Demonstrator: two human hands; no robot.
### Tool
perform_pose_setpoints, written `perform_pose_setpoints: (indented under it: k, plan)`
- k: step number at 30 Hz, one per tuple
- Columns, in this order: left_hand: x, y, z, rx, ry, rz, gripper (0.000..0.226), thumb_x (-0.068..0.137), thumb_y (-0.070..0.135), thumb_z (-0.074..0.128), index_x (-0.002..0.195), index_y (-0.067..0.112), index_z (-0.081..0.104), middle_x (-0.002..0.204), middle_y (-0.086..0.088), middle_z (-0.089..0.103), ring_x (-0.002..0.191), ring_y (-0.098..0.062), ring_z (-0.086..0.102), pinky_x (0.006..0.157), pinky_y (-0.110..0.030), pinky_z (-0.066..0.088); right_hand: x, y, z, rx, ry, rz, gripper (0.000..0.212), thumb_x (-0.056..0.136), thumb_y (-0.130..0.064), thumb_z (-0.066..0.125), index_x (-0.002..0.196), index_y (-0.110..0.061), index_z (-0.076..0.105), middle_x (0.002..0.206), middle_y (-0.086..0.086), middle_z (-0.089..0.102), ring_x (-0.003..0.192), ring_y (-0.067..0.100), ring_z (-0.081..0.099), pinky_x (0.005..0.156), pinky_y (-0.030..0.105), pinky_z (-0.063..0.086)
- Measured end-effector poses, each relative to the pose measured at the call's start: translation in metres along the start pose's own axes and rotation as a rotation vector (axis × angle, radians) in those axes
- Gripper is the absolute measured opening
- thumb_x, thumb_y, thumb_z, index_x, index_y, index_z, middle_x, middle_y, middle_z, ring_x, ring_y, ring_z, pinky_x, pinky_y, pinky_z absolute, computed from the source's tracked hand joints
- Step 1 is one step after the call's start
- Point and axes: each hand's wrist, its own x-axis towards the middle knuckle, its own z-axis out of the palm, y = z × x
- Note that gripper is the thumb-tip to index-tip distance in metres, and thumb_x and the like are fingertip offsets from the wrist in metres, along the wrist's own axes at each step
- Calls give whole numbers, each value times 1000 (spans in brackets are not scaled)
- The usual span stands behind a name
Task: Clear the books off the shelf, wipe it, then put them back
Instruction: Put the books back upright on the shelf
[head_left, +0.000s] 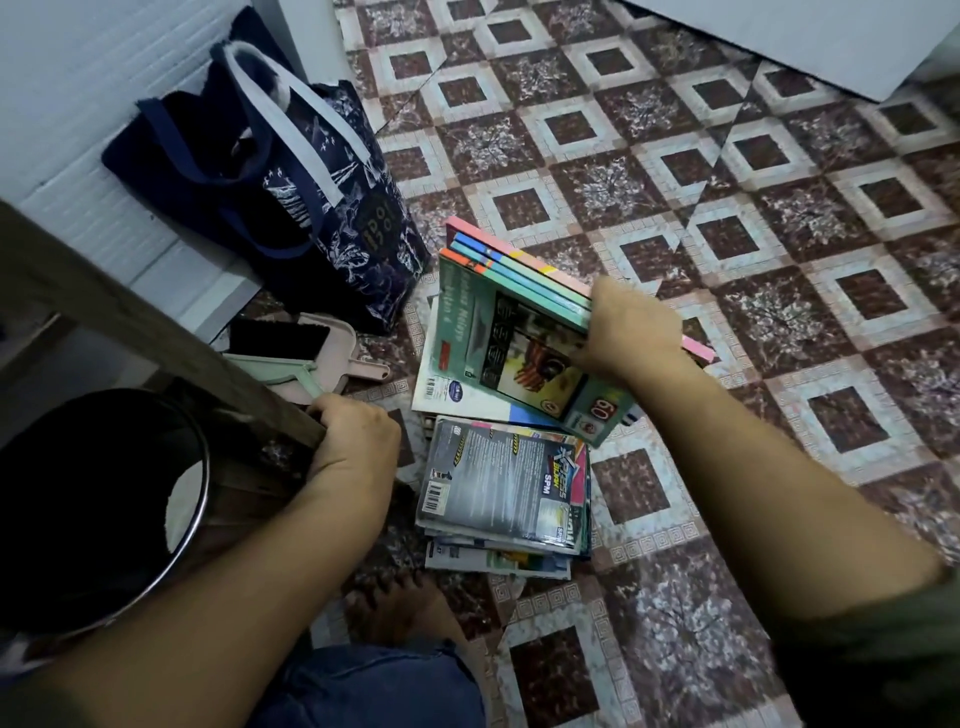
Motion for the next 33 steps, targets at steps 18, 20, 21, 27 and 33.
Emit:
perform_pose_setpoints:
  k: [18,20,21,27,33]
  plan:
    - [-48,-5,-68,58,509,567,116,57,51,85,147,7,27,145,-16,39,130,-31,42,101,-43,36,-147,-5,-43,-108,26,-317,46,79,-57,64,91,-29,30,92,-3,63,84,25,64,62,30,28]
    - [-65,0,-72,122,239,540,106,71,55,75,149,16,15,144,-6,39,130,-24,40,103,-40,30,-173,-4,-50,-110,26,-372,43,81,-54,62,90,-29,29,95,-3,65,88,24,65,62,30,29]
    - [-73,0,-71,93,109,512,92,75,54,73,145,22,23,137,-2,46,125,-23,45,101,-40,34,-184,-4,-53,-104,33,-395,42,80,-53,62,90,-29,29,95,-3,65,88,23,65,62,30,30]
    - [-147,-50,-82,-70,106,454,46,80,48,66,118,32,47,117,3,60,107,-23,58,79,-29,44,-231,-24,-68,-102,215,-544,49,64,-51,76,83,-28,38,79,-4,65,70,23,66,55,29,32]
    - [-242,-151,-107,-89,236,196,33,80,54,60,104,36,46,103,11,62,97,-17,59,70,-31,41,-273,-106,-113,-18,554,-764,50,45,-45,86,75,-26,50,59,-6,56,50,23,57,50,27,24]
